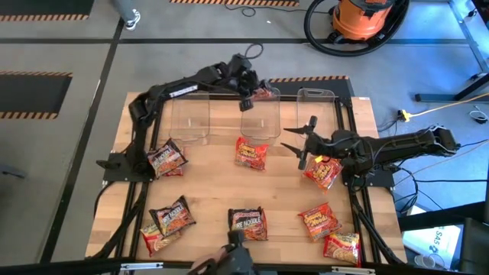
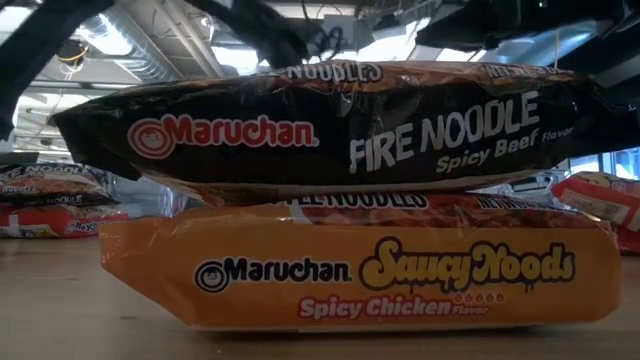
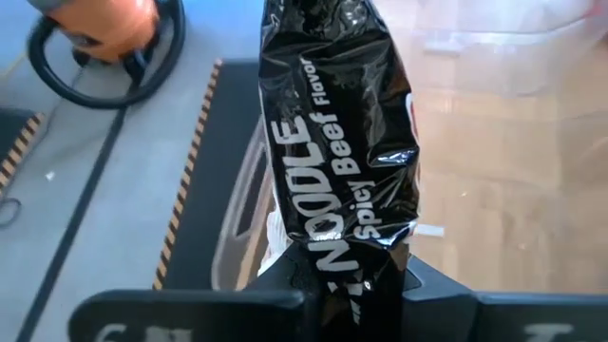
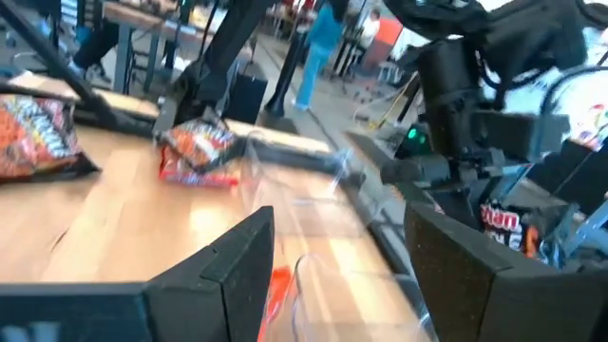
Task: Sort Maruchan noodles
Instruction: Put the black noodle pack into the middle transparent bin
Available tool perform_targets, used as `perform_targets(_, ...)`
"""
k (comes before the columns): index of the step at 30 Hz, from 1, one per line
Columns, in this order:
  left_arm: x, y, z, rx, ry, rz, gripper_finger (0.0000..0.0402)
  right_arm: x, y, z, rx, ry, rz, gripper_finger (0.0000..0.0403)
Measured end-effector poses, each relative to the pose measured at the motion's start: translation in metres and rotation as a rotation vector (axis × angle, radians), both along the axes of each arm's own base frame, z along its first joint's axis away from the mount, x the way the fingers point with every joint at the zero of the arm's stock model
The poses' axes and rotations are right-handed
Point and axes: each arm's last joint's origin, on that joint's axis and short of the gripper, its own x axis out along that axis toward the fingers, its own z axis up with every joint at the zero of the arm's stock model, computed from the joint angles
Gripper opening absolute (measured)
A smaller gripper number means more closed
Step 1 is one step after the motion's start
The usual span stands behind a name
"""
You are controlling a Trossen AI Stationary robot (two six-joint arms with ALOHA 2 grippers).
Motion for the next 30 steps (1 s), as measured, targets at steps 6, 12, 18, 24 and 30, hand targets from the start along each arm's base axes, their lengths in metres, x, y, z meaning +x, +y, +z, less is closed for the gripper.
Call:
perform_targets(6, 0.016, 0.012, -0.043, -0.008, 0.06, 0.041, 0.0029, 0.003, 0.0, -0.005, 0.0, 0.033, 0.0, 0.0214)
perform_targets(12, 0.023, 0.019, -0.07, -0.009, 0.108, 0.031, 0.003, 0.005, 0.0, -0.008, -0.002, 0.052, 0.0, 0.0214)
perform_targets(18, 0.025, 0.021, -0.082, -0.014, 0.131, 0.039, 0.0031, 0.006, 0.0, -0.009, -0.002, 0.053, 0.001, 0.0214)
perform_targets(24, 0.026, 0.021, -0.082, -0.012, 0.128, 0.038, 0.0037, 0.007, 0.0, -0.01, -0.002, 0.057, 0.001, 0.0214)
perform_targets(30, 0.027, 0.022, -0.087, -0.011, 0.136, 0.048, 0.0075, 0.007, 0.0, -0.01, -0.001, 0.058, 0.001, 0.0214)
